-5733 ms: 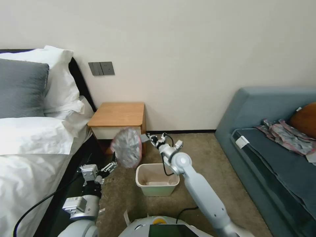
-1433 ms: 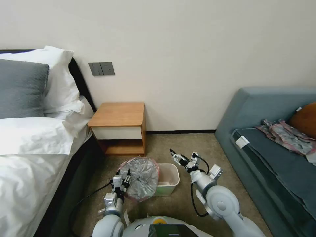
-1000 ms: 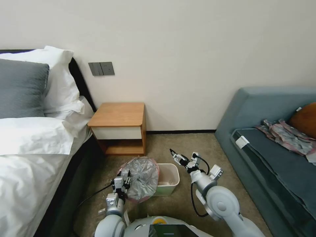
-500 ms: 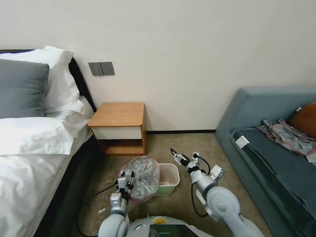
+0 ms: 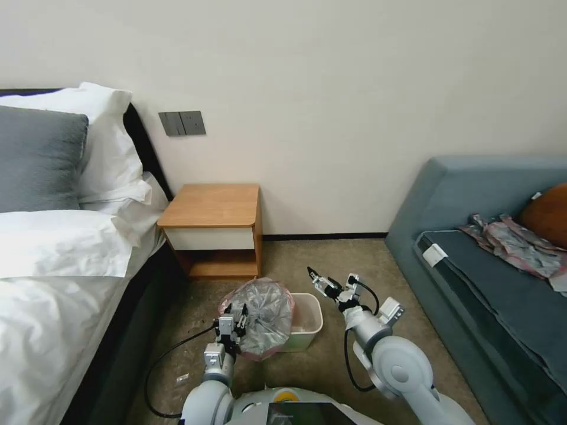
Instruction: Pick up the garbage bag from the table and place it over the trash can.
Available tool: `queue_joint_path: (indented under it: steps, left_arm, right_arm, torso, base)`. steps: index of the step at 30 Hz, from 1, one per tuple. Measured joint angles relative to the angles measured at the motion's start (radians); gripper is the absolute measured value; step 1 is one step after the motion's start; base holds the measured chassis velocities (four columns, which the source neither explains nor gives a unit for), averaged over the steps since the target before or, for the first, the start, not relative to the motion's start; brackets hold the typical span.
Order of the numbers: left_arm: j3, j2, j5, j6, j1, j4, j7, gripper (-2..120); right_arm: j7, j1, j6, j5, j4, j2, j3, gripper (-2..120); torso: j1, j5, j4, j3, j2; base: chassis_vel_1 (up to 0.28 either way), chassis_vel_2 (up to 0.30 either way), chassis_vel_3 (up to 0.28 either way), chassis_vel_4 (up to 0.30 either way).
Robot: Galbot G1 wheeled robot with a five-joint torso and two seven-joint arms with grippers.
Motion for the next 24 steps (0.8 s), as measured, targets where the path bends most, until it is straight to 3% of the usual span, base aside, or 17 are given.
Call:
queue_joint_path:
  steps: [24]
  left_arm:
    - [0.049, 0.01, 0.022, -0.01, -0.022, 0.007, 0.006, 48]
  right_arm:
    - [-0.003, 0.0, 0.003, -0.028, -0.012, 0.002, -0.047, 100]
  torso:
    - [0.0, -0.0001, -0.0001, 0.0, 0.0]
  base:
    - [0.0, 0.0, 0.0, 0.0]
